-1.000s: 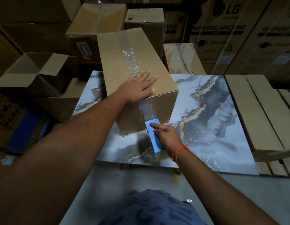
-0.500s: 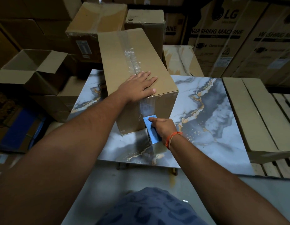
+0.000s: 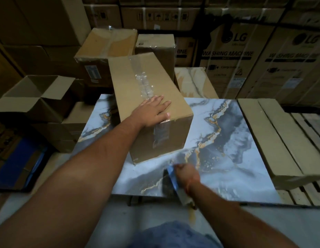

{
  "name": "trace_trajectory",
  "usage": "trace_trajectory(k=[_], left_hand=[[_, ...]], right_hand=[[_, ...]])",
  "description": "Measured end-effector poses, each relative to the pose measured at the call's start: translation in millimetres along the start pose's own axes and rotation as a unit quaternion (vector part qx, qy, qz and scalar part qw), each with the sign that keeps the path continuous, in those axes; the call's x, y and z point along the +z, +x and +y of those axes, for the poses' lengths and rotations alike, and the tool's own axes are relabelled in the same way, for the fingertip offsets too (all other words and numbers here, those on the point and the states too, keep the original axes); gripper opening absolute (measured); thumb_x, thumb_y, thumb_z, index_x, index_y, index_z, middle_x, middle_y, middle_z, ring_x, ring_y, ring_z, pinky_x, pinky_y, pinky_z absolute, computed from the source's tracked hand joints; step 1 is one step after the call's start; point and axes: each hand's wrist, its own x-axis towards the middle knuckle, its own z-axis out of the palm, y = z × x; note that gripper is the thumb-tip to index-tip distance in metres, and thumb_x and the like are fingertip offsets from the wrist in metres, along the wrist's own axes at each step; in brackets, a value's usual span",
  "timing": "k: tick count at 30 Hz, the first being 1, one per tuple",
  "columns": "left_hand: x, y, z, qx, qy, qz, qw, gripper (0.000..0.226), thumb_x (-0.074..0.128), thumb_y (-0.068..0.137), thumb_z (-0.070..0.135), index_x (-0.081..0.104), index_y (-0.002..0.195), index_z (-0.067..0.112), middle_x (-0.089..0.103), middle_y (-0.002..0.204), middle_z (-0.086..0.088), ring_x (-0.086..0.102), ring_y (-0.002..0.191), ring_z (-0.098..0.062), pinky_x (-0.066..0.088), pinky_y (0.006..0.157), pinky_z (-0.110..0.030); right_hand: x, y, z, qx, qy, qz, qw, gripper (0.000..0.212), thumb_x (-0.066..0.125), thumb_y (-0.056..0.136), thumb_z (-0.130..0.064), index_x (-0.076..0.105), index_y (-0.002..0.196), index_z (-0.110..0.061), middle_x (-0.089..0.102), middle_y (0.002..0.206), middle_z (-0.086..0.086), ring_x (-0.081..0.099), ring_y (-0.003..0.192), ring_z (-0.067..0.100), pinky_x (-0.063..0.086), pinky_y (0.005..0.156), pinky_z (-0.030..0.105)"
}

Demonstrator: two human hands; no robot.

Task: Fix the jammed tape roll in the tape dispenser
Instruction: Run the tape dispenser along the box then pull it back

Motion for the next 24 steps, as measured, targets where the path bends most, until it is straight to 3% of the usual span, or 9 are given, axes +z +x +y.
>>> trace_trajectory(k=[2, 5, 9, 16, 24], left_hand=[[0, 0, -1, -0.003, 0.002, 0.003, 1.000, 0.066, 0.028, 0.104, 0.061, 0.012, 0.163, 0.038, 0.003, 0.173, -0.002, 0.002, 0.159, -0.024, 0.004, 0.127, -0.046], [4, 1, -2, 0.005, -0.004, 0.002, 1.000, 0.067, 0.027, 0.103, 0.063, 0.011, 0.163, 0.037, 0.004, 0.173, -0.003, 0.004, 0.159, -0.026, 0.006, 0.127, -0.048], [6, 6, -6, 0.011, 0.001, 0.011, 1.000, 0.068, 0.027, 0.101, 0.065, 0.012, 0.162, 0.038, 0.006, 0.173, -0.004, 0.005, 0.159, -0.027, 0.008, 0.126, -0.049], [0, -1, -2, 0.002, -0.004, 0.012, 1.000, 0.066, 0.028, 0.103, 0.062, 0.011, 0.163, 0.038, 0.004, 0.173, -0.002, 0.003, 0.159, -0.025, 0.006, 0.126, -0.047], [2, -1, -1, 0.001, 0.000, 0.007, 1.000, 0.071, 0.021, 0.098, 0.068, 0.010, 0.162, 0.039, 0.004, 0.173, -0.002, 0.004, 0.159, -0.025, 0.008, 0.127, -0.049]], right_hand=[[2, -12, 23, -0.042, 0.010, 0.034, 0.998, 0.029, 0.055, 0.096, -0.027, 0.073, 0.118, -0.024, 0.072, 0.123, 0.011, 0.068, 0.107, 0.030, 0.055, 0.098, 0.043], [-6, -10, 25, -0.076, 0.028, 0.052, 0.995, 0.030, 0.057, 0.097, -0.025, 0.070, 0.124, -0.025, 0.070, 0.129, 0.004, 0.066, 0.113, 0.023, 0.053, 0.100, 0.037], [-18, -8, 10, -0.171, -0.067, 0.112, 0.977, 0.032, 0.054, 0.098, -0.031, 0.069, 0.126, -0.033, 0.070, 0.128, -0.005, 0.066, 0.115, 0.019, 0.054, 0.093, 0.030], [-25, 11, 31, -0.220, -0.242, 0.125, 0.937, 0.039, 0.052, 0.097, -0.028, 0.059, 0.135, -0.036, 0.076, 0.110, 0.010, 0.069, 0.094, 0.034, 0.054, 0.079, 0.037], [-29, 36, 48, -0.205, -0.349, 0.108, 0.908, 0.050, 0.045, 0.099, -0.019, 0.045, 0.147, -0.034, 0.069, 0.115, 0.019, 0.065, 0.100, 0.036, 0.055, 0.084, 0.042]])
